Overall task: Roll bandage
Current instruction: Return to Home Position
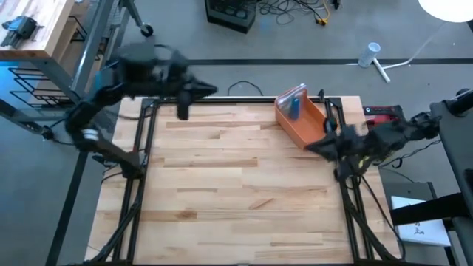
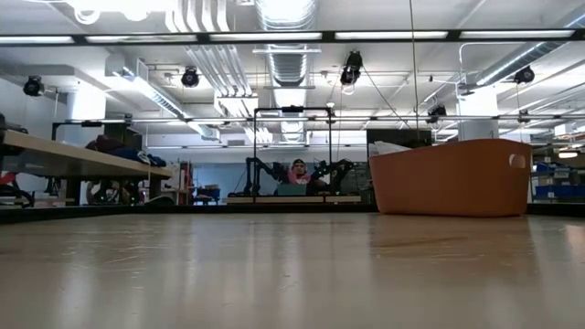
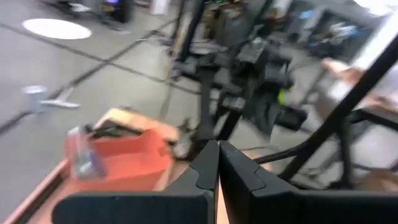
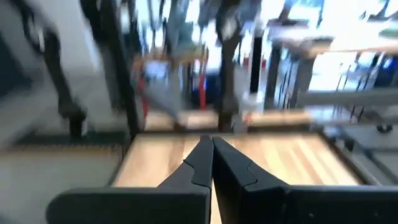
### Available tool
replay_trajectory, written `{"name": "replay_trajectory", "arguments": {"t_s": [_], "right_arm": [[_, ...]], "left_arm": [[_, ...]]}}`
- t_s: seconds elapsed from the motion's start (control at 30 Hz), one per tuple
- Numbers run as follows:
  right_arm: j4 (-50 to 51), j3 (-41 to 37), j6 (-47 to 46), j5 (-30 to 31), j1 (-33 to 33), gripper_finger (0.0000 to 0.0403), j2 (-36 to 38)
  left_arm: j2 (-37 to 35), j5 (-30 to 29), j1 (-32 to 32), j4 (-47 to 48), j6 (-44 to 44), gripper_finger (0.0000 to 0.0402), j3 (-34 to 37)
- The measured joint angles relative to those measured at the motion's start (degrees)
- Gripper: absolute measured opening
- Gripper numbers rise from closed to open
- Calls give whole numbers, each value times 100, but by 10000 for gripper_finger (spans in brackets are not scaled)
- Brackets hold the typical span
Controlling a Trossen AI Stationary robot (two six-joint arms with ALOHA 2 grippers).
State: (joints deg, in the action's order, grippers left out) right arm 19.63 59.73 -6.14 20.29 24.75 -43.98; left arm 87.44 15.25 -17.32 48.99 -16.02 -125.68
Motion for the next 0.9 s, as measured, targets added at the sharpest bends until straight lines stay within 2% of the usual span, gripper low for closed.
{"name": "replay_trajectory", "arguments": {"t_s": [0.1, 0.17, 0.27, 0.37, 0.47, 0.63, 0.9], "right_arm": [[-660, -548, -3, 3, -236, 0, 544], [-871, -859, -3, -367, -411, 0, 900], [-755, -1141, -166, -821, -617, 0, 1279], [-209, -1219, -180, -746, -662, 0, 1788], [182, -1198, -87, -544, -662, 0, 2217], [648, -1219, -979, -565, -660, 0, 2743], [948, -1255, -1027, -475, -658, 0, 2979]], "left_arm": [[-732, -986, 308, 49, 99, 6, 776], [-1237, -1429, 484, 44, 47, 9, 1392], [-2020, -1770, 801, -174, -155, 10, 2363], [-2871, -2019, 1229, -612, -246, 7, 3336], [-3728, -2018, 1648, -601, -325, 3, 4125], [-4902, -1617, 1969, -511, -930, 2, 5342], [-6789, -1829, 1965, -2813, 119, 6, 7638]]}}
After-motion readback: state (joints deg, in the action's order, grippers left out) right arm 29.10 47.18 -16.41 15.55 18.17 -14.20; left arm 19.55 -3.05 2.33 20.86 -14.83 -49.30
